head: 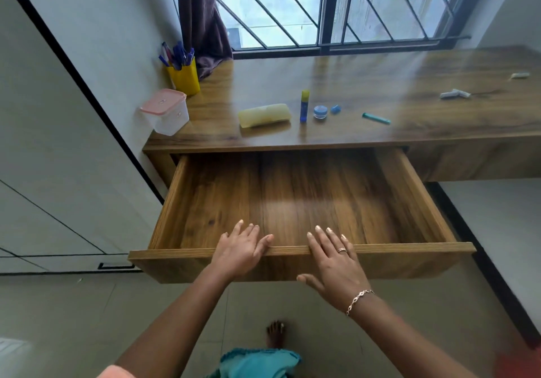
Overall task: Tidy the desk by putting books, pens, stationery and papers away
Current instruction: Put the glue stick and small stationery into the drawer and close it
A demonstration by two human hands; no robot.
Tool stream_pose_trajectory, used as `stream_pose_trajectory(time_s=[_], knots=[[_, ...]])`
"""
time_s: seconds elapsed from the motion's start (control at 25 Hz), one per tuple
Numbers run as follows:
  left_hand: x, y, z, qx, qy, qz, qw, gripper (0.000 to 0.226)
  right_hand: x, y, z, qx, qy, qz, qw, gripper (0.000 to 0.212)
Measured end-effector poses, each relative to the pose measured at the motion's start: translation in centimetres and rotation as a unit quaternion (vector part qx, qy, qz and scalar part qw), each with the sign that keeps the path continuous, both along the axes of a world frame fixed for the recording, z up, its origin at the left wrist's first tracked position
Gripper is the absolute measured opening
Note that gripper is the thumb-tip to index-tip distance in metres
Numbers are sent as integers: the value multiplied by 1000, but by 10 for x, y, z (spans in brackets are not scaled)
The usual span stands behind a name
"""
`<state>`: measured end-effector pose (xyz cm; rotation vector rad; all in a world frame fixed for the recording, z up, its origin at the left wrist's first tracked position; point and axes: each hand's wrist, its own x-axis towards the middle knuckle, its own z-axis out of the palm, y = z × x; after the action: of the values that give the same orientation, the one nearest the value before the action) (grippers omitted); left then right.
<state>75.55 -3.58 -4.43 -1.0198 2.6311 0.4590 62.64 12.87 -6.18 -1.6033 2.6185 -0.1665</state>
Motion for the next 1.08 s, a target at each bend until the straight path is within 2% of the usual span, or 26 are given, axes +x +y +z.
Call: stream_pose_trajectory(time_s=[0.08, 0.16, 0.4, 0.48, 0.56, 0.8, 0.88, 1.0, 1.04, 1.08], knots=[[0, 0, 0, 1, -11, -6, 1000, 67, 1, 3, -5, 21, 15, 15, 1000, 87], [0, -1, 1, -6, -16, -14, 1000, 67, 2, 3, -4, 38, -22, 12, 999, 100], [4, 4, 3, -14, -14, -26, 999, 66, 4, 6, 0, 48, -58, 18, 997, 101], [6, 5, 1, -19, -5, -30, 999, 65, 7, 8, 3, 48, -51, 11, 997, 97], [8, 5, -2, -20, 2, -31, 999, 65, 8, 10, 3, 47, -49, 7, 998, 84], [8, -1, -6, -9, 29, -34, 999, 69, 10, 4, 8, 80, -104, -18, 991, 67], [3, -13, -4, -5, 62, -32, 998, 69, 7, -3, 15, 87, -98, -42, 991, 81], [-14, -45, 3, -26, 127, -25, 991, 69, -10, -32, 26, 85, -83, -23, 993, 125], [-21, -59, 7, -38, 145, -25, 988, 68, -17, -46, 33, 93, -99, -15, 991, 127], [-29, -74, 11, -51, 161, -26, 985, 68, -25, -65, 40, 92, -104, 2, 990, 118]])
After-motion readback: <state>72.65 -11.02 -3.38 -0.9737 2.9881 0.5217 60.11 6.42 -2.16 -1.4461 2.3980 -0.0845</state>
